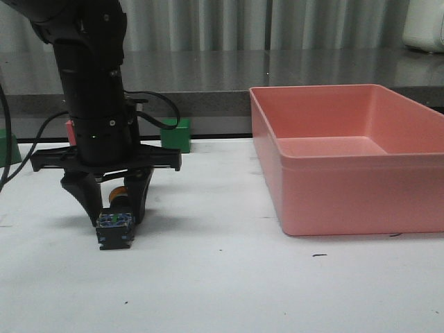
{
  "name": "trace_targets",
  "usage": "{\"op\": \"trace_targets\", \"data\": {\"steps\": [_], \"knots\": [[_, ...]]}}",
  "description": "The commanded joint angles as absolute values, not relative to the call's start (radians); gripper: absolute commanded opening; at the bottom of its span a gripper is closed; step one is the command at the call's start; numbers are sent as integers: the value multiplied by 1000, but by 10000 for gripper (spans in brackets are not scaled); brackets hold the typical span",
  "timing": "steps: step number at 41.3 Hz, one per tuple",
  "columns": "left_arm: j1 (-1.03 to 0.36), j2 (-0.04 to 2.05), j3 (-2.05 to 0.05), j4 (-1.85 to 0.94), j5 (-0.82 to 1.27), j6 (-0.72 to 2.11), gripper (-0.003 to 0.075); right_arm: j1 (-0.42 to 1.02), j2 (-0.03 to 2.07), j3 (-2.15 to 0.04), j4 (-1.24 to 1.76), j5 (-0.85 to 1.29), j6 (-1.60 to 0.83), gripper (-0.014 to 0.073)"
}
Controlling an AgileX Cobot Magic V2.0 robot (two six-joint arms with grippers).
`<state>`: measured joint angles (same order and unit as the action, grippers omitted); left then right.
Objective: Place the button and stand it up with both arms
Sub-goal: 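Lift the button with the left gripper and rotate it cap-up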
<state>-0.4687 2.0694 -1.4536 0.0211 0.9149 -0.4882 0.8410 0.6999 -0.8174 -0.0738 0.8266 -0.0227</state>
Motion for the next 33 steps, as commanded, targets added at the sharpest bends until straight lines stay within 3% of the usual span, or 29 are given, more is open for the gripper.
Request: {"op": "trace_targets", "data": {"steps": [1,9,21,33], "knots": [[-478,2017,-1483,8,907,-484,244,838,694,-842,-77,758,-29,498],[-479,2004,-1483,0,903,-437,153,838,694,-842,-77,758,-29,498],[-473,1843,-1468,16,861,-317,152,838,694,-842,-77,758,-29,498],[-373,1563,-1206,16,637,-174,152,838,694,-842,-77,758,-29,498]]}}
